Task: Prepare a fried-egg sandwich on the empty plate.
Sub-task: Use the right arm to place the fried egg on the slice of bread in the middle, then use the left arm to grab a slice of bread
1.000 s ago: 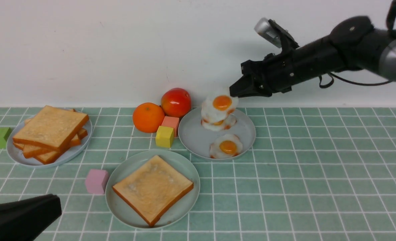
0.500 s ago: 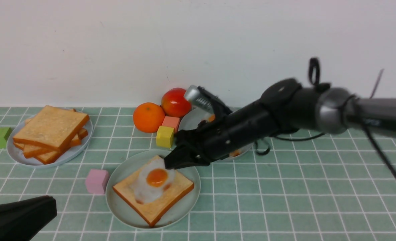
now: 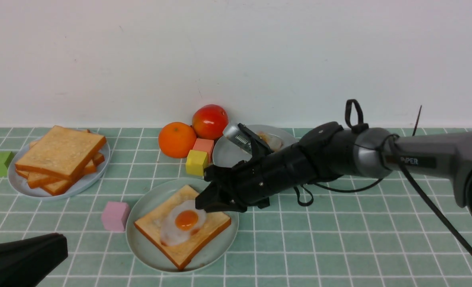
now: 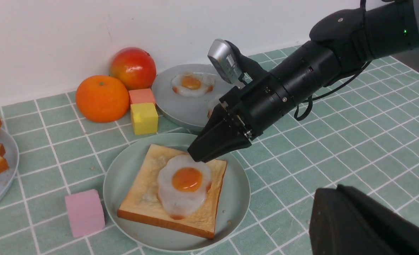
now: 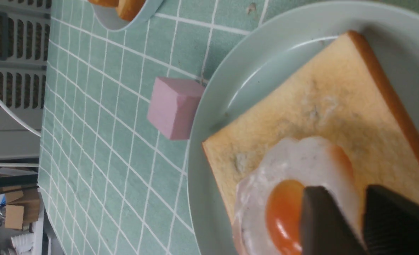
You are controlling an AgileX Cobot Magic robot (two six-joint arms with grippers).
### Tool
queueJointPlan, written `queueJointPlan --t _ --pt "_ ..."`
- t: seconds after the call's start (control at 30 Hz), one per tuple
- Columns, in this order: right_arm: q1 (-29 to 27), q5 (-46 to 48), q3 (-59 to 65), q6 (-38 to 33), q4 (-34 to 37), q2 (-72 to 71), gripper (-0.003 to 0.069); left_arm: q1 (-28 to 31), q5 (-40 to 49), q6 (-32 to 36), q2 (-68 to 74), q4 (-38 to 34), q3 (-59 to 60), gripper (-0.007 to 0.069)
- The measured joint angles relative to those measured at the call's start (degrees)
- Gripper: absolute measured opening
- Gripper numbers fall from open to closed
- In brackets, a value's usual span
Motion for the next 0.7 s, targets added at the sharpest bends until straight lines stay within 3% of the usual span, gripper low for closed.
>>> queueJointPlan --t 0.1,0.17,0.27,0.33,0.37,0.47,0.5,0.57,0.7 --pt "-1.1 1.0 0.0 0.0 -0.2 -0.2 0.0373 0.0 0.3 0.0 0.0 -0.4 0.0 -0.001" --pt "-2.4 2.2 0.0 0.0 -1.7 -1.2 0.042 0.0 1.2 0.0 0.0 -1.4 0.0 -0.0006" --pt "-4.3 4.5 0.0 0.9 -5.0 -3.9 0.0412 0.0 3.6 0.0 0.1 -2.3 0.0 -0.0004" --pt "-6.4 8.0 0.0 3.1 -10.2 -7.9 0.0355 0.0 5.8 -0.4 0.9 -2.5 0.0 -0.0003" --pt "-7.8 11.7 0.0 6.2 -17.7 -13.1 0.0258 0.0 7.2 -2.2 3.6 -2.7 0.0 -0.0003" --pt "-8.2 15.7 0.9 12.4 -32.4 -23.6 0.0074 0.0 8.0 -4.4 10.0 -2.7 -0.8 -0.0003" --pt "-8.2 15.9 1.1 12.4 -32.4 -23.6 0.0074 0.0 8.0 -4.6 11.3 -2.8 -0.9 -0.0003" --pt "-7.6 17.2 2.8 17.2 -41.5 -31.0 0.0 0.0 8.2 -5.2 16.6 -2.8 -3.0 -0.0003" --pt "-5.9 18.1 9.7 27.4 -56.8 -47.4 -0.0004 0.0 8.7 -2.9 32.7 -2.9 -12.4 -0.0013"
